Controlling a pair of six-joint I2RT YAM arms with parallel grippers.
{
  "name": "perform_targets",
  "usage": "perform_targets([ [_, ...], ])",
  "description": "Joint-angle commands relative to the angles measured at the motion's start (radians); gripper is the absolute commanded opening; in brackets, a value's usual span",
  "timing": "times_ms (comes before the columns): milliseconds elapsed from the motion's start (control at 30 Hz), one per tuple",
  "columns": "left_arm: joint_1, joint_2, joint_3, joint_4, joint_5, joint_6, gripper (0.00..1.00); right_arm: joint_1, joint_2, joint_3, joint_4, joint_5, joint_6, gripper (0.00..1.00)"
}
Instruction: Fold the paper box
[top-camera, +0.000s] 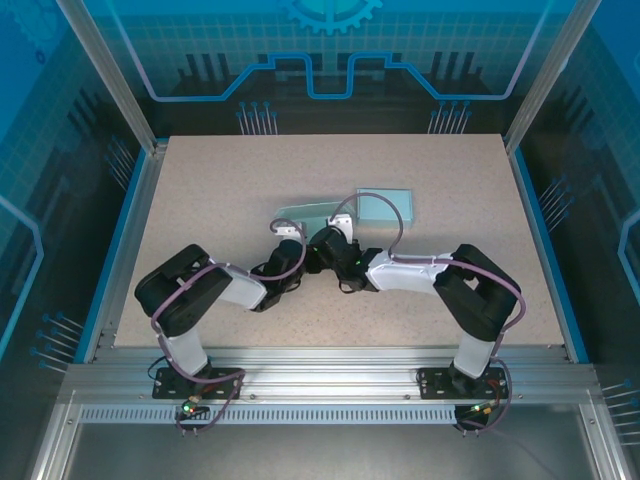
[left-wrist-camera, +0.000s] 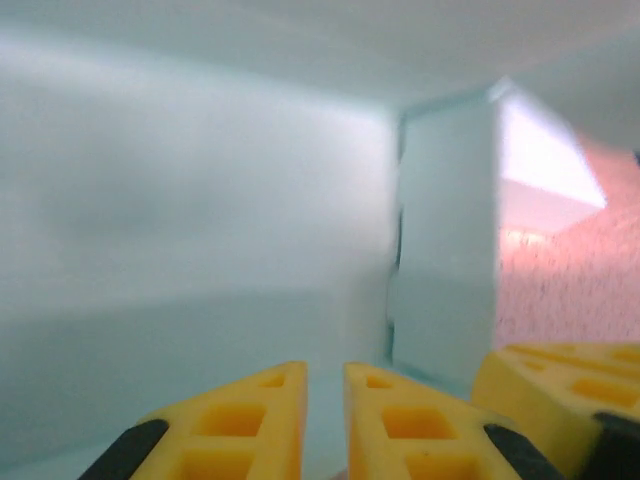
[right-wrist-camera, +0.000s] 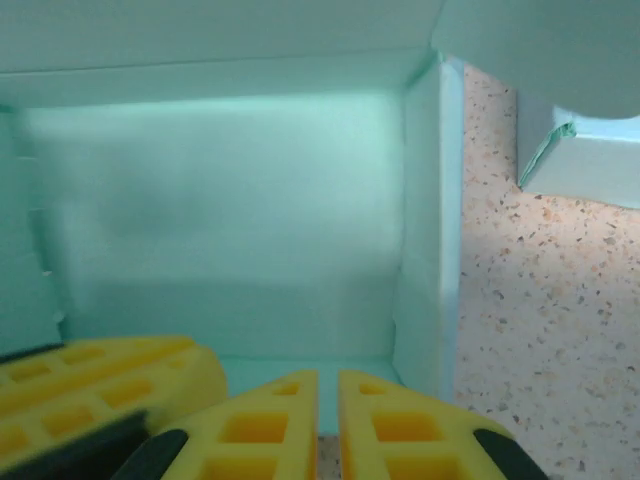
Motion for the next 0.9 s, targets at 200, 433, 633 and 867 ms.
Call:
perform_targets([
  [200,-0.016,-0.151,-0.034,-0.152,0.069,-0.022,0.30,-0.034,-0.052,-0.046,-0.017,-0.029,0.011,0.13],
  [433,-0.014,-0.331,0.041,-0.367,0.083,0.011,0.42,-0.045,-0.115,-0.037,-0.079,-0.021,-0.037,0.16],
  [633,-0.013,-0.506,0.111,-0.620,-0.018,0.109,0.46,-0.050,-0.211,-0.038,-0.141,-0.026,-0.101,0.22],
  [867,0.050,-0.675,0.211,-0.967,-0.229,0.252,0.48,-0.095,-0.243,0.031,-0.209,-0.125,-0.258,0.34],
])
